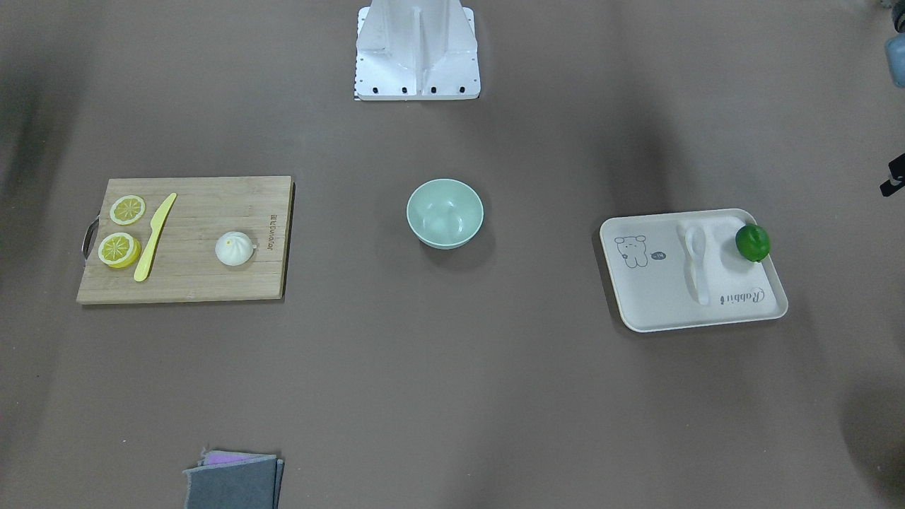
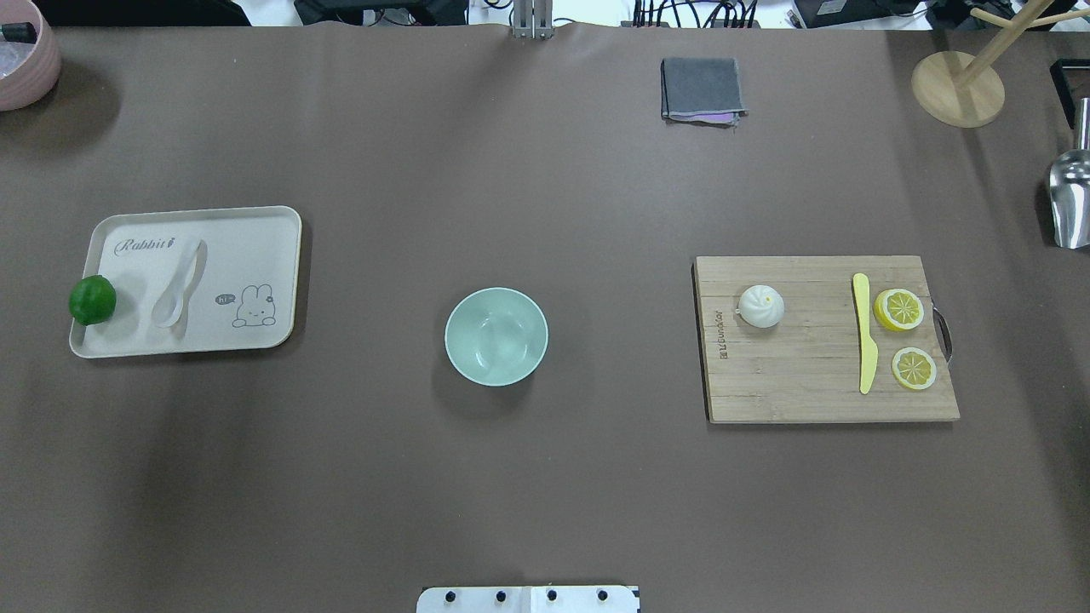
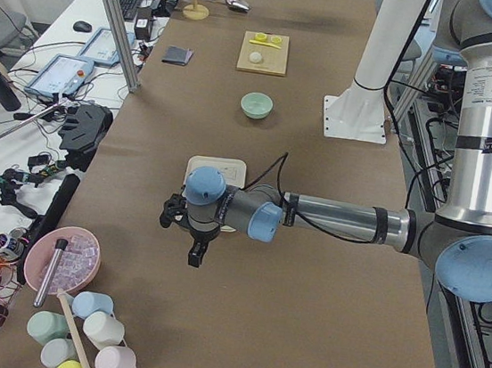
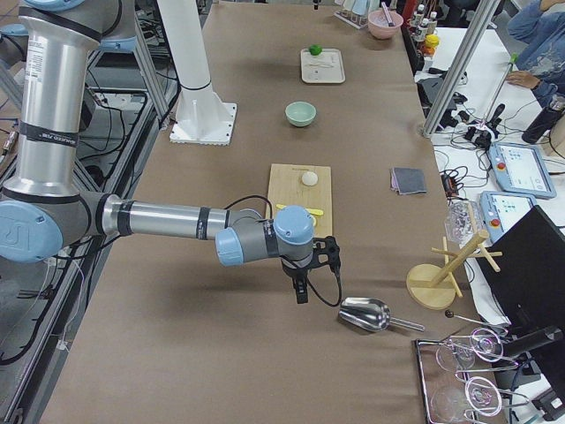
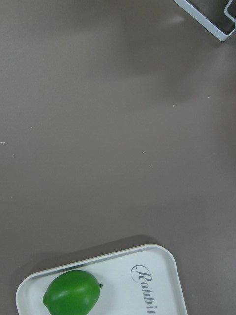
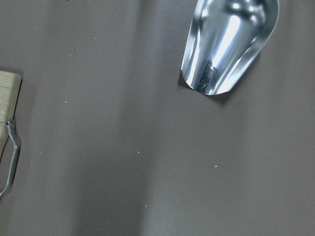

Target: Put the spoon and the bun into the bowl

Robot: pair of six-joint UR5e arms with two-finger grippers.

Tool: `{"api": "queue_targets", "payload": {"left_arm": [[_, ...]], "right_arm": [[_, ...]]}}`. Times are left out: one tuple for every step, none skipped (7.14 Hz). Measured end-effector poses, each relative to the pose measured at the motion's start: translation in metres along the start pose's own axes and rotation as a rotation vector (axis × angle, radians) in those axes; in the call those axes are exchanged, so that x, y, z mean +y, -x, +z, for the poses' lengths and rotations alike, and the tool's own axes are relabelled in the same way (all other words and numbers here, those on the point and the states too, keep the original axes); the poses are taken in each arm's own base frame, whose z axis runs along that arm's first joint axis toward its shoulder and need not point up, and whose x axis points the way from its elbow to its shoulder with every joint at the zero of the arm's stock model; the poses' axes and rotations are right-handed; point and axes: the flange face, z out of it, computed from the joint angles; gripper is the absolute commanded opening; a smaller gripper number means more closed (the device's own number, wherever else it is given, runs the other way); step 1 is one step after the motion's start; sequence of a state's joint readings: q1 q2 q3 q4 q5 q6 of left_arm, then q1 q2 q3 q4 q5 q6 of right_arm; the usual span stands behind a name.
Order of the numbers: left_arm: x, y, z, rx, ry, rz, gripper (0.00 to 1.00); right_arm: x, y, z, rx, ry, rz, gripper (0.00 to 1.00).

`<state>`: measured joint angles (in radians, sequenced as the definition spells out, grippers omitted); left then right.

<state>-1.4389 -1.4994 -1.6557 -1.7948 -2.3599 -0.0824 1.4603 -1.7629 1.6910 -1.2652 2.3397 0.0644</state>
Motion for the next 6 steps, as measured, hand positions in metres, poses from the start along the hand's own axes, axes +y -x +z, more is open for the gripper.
{"api": "queue_targets", "payload": {"left_arm": [[-0.0003,-0.0007,-0.0006,0.001,-0.002,0.002,0.99],[-0.0003,-0.0008,-0.0004,0.004,-0.001,0.001,0.99],[-0.0008,-0.0011,-0.0003,0.007,-0.001,0.001,0.99],[-0.0020,-0.0014,-0.0005,0.007,-0.002,0.002,0.99],[-0.0032,-0.0015,-0.0005,0.007,-0.003,0.004,0.99],[-0.0047,-0.0028,-0.0014,0.008,-0.009,0.013,0.99]], "right_arm": [[-0.0013,0.0018,-0.0017,-0.001,-0.004,-0.004,1.00],[-0.0019,0.0025,-0.0024,-0.001,-0.005,-0.004,1.00],[-0.0022,0.0030,-0.0028,-0.002,-0.006,-0.003,1.00],[-0.0022,0.0034,-0.0029,-0.004,-0.006,-0.001,1.00],[-0.0026,0.0037,-0.0028,-0.009,-0.006,0.002,1.00],[-0.0036,0.0050,-0.0032,-0.015,-0.006,0.000,1.00]]}}
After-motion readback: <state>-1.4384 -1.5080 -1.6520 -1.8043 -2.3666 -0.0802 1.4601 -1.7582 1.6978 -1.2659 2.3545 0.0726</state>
